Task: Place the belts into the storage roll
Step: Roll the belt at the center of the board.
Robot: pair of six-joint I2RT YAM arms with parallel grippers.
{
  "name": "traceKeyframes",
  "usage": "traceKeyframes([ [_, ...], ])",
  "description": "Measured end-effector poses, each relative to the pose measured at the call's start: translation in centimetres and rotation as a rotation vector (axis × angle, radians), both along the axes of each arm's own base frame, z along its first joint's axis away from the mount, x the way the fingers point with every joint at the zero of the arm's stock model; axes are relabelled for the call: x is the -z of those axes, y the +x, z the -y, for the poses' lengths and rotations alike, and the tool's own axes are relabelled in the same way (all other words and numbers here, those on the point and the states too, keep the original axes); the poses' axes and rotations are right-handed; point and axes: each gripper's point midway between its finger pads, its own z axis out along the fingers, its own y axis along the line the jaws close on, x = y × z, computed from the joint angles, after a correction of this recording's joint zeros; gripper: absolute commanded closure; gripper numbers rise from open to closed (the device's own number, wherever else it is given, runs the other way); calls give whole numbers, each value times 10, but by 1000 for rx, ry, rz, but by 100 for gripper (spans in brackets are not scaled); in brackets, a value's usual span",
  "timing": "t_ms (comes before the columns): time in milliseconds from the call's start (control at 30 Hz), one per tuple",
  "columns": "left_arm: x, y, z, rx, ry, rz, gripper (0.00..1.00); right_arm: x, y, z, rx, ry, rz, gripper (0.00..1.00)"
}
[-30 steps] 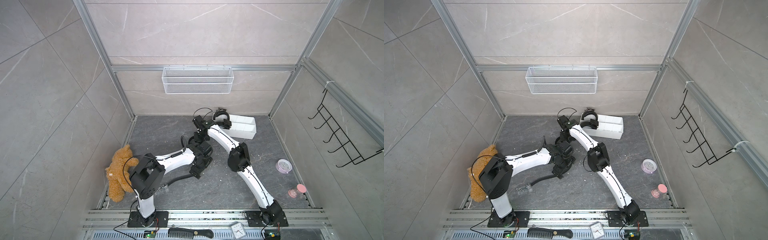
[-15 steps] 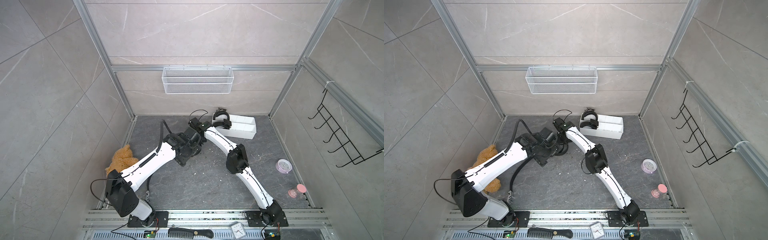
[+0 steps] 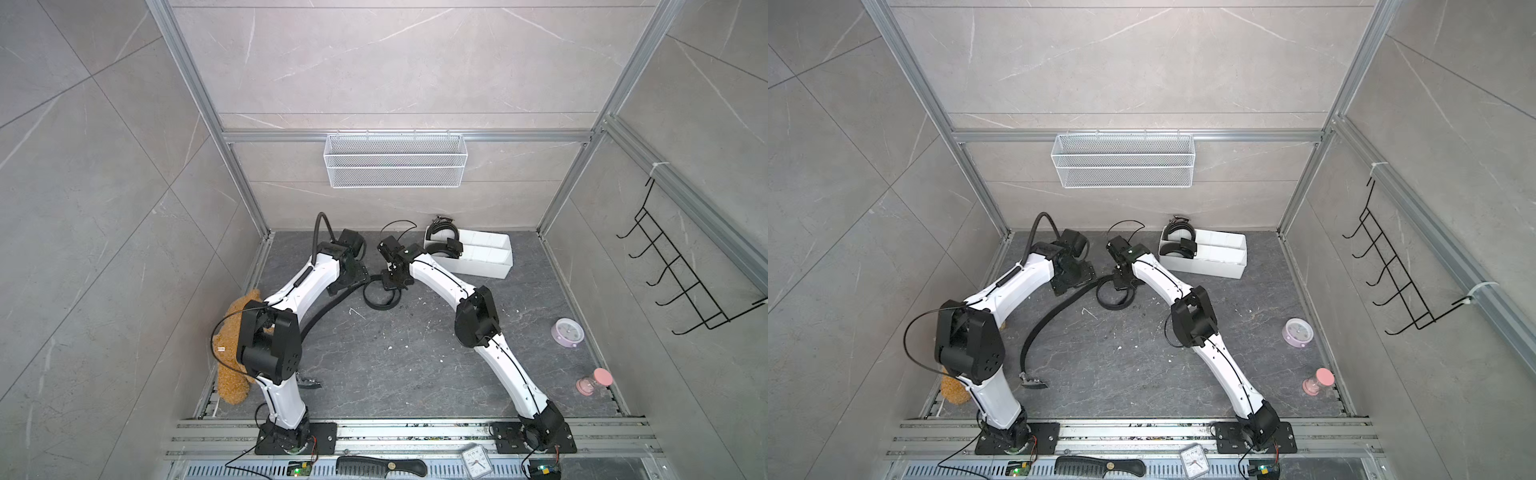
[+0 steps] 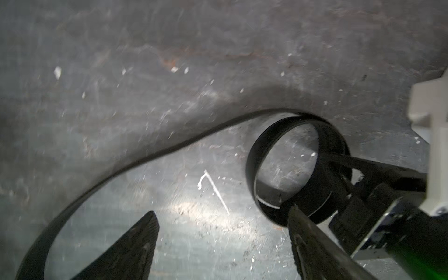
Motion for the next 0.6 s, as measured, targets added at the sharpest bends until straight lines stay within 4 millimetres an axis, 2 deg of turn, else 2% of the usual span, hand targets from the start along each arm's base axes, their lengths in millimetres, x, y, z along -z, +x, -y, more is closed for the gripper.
traceKeyframes([
  [200, 13, 30, 13, 218, 66, 27, 8, 0, 0, 0, -3, 4, 3, 100],
  [300, 35, 37, 18, 282, 66, -4, 8, 0, 0, 0, -3, 6, 4, 100],
  [533, 85, 38, 26, 355, 34, -113, 10, -1, -4, 0, -8, 16, -9, 100],
  [600, 96, 40, 26, 358, 36, -132, 14, -1, -4, 0, -9, 18, -10, 100],
])
